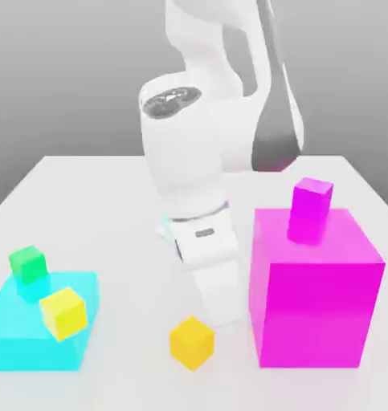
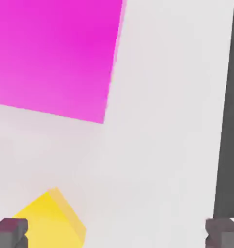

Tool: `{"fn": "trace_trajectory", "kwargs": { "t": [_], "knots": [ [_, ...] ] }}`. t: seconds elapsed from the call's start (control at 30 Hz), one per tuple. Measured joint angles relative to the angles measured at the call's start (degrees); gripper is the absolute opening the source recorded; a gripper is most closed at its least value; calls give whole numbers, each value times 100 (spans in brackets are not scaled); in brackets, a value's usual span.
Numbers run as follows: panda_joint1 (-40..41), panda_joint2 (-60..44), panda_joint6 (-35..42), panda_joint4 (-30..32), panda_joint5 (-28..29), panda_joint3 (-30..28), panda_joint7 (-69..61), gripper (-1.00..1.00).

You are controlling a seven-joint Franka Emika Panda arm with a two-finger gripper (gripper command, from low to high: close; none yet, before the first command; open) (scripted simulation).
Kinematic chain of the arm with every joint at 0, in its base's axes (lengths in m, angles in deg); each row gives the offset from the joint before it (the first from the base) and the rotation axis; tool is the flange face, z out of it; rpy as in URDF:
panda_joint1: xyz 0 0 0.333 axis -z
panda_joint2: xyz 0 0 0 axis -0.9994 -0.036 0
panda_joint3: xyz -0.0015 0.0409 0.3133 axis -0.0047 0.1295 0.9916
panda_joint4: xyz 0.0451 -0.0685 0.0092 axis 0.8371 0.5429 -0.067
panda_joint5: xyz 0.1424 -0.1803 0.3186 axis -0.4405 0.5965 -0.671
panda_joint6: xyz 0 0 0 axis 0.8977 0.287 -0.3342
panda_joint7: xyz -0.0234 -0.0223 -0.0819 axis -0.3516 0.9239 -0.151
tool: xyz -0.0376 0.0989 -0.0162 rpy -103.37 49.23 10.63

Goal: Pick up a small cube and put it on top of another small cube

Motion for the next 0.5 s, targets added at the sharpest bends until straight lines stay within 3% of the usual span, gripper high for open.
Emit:
{"fn": "trace_trajectory", "kwargs": {
  "t": [0.17, 0.4, 0.5],
  "knots": [
    [31, -222, -314, 243, 275, 48, -948, 0],
    [51, -304, -778, 579, 1109, -37, -1891, 0],
    [241, -541, -951, 519, 620, 270, -2375, 0]
  ]
}}
